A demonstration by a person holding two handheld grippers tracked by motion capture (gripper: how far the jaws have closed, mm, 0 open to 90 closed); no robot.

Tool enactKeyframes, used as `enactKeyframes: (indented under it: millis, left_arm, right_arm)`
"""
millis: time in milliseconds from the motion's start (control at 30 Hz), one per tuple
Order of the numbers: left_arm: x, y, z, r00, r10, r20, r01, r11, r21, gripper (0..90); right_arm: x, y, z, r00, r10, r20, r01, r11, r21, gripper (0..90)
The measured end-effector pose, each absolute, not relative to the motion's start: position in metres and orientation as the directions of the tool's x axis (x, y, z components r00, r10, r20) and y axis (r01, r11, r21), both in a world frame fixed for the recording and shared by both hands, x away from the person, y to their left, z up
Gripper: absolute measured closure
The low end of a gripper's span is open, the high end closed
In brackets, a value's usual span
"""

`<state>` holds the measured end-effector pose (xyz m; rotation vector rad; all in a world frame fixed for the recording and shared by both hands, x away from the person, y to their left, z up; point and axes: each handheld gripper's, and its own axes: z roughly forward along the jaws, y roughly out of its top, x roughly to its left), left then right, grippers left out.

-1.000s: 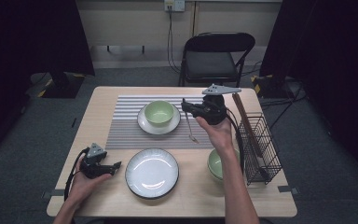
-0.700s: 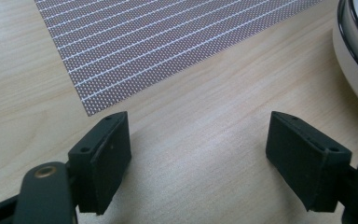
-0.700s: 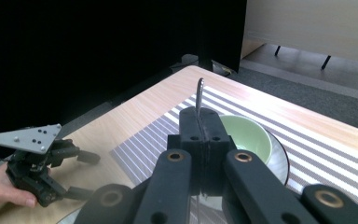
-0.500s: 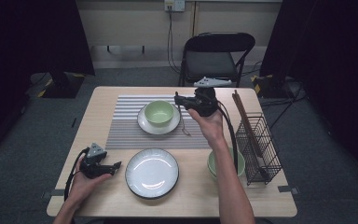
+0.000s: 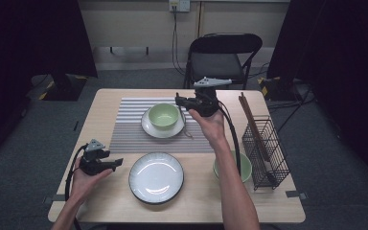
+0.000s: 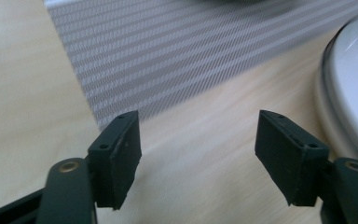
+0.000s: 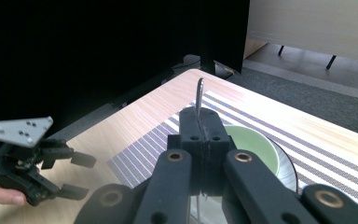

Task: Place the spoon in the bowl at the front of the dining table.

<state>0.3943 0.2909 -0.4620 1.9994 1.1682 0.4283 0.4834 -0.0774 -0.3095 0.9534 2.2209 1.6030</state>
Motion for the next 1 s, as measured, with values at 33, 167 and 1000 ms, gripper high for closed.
enactKeyframes:
  millis: [33,167,1000]
  left_arm:
    - [0.397,0.287,-0.456,0.54,0.836,-0.096,0.579,-0.287,0.763,33.2]
    - [0.408,0.265,-0.428,0.602,0.791,-0.11,0.517,-0.281,0.809,36.3]
    - [0.453,0.157,-0.362,0.793,0.586,-0.166,0.351,-0.217,0.911,62.0]
  right_arm:
    - [0.484,-0.076,-0.309,-0.758,0.627,0.177,0.365,0.185,0.912,90.0]
    - [0.484,-0.07,-0.309,-0.766,0.618,0.176,0.359,0.184,0.915,90.0]
    - [0.469,-0.043,-0.314,-0.81,0.556,0.187,0.34,0.187,0.922,90.0]
